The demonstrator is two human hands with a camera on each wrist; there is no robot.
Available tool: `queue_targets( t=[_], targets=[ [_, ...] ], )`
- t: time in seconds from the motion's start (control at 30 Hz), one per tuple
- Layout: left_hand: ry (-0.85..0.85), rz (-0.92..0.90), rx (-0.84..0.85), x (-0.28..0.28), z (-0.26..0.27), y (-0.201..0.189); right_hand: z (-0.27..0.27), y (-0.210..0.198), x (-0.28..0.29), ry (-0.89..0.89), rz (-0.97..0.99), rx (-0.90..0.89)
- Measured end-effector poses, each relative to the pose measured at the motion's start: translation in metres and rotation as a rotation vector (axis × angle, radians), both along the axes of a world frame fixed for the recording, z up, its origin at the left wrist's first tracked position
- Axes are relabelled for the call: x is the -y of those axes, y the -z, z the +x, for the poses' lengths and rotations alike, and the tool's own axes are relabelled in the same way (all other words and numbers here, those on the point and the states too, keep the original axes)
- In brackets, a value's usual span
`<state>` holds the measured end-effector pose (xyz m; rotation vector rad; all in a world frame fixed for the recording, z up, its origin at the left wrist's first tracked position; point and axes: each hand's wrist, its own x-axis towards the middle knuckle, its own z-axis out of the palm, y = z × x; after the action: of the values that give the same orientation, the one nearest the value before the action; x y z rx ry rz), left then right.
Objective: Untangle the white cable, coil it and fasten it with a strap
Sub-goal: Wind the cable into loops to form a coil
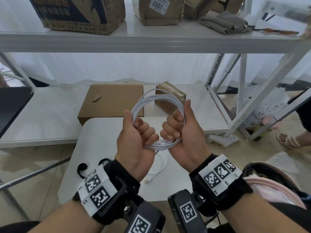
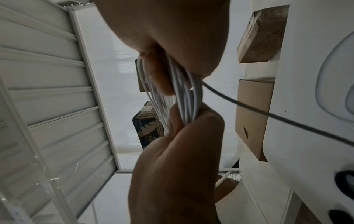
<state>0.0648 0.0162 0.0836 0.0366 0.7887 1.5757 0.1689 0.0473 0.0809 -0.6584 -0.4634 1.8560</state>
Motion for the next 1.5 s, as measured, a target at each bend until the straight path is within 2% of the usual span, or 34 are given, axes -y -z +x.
queue_targets(
  t=[0.13,0.2,0.33,0.43,0.47,0.53,0.6,0.67,0.77,0.83,0.93,1.03,1.17,1.3,1.4,1.5],
  targets=[
    [0.004,-0.007,0.081,-0.001,-0.003,-0.002,0.001,-0.006,0.003,-0.144,0.080,-0.071],
    [0.029,0.010,0.096,-0.002,-0.004,-0.002,0.002,-0.008,0.002,-0.156,0.098,-0.065],
    [0.036,-0.002,-0.190,0.002,-0.004,0.000,0.004,-0.010,-0.003,-0.007,0.037,-0.052],
    [0.039,-0.215,-0.309,0.006,-0.006,0.012,0.012,-0.012,-0.011,0.114,0.001,-0.086],
    [0.090,-0.304,-0.315,0.008,-0.007,0.018,0.015,-0.013,-0.013,0.142,-0.007,-0.088],
    [0.306,-0.431,-0.276,0.016,-0.003,0.026,0.020,-0.015,-0.015,0.174,-0.015,-0.098],
    [0.532,-0.472,-0.216,0.025,0.006,0.027,0.021,-0.016,-0.016,0.173,-0.016,-0.108],
    [0.619,-0.449,-0.139,0.028,0.012,0.025,0.020,-0.015,-0.015,0.146,-0.011,-0.108],
    [0.489,-0.346,0.024,0.015,0.002,0.020,0.019,-0.014,-0.011,0.074,0.000,-0.096],
    [0.354,-0.275,0.043,0.003,-0.016,0.018,0.021,-0.015,-0.008,0.019,0.002,-0.072],
    [0.206,-0.253,-0.100,-0.013,-0.045,0.019,0.028,-0.017,-0.005,-0.049,0.006,-0.020],
    [0.108,-0.211,-0.312,-0.025,-0.066,0.017,0.038,-0.020,-0.007,-0.120,0.015,0.038],
    [0.166,-0.065,-0.608,-0.028,-0.075,0.007,0.046,-0.024,-0.008,-0.296,0.075,0.152],
    [0.131,-0.046,-0.595,-0.027,-0.080,-0.001,0.051,-0.026,-0.004,-0.495,0.180,0.221],
    [0.107,-0.041,-0.576,-0.027,-0.089,-0.003,0.056,-0.029,-0.003,-0.545,0.195,0.263],
    [0.245,0.080,-0.772,-0.023,-0.083,-0.005,0.054,-0.029,-0.004,-0.551,0.213,0.306]
  ],
)
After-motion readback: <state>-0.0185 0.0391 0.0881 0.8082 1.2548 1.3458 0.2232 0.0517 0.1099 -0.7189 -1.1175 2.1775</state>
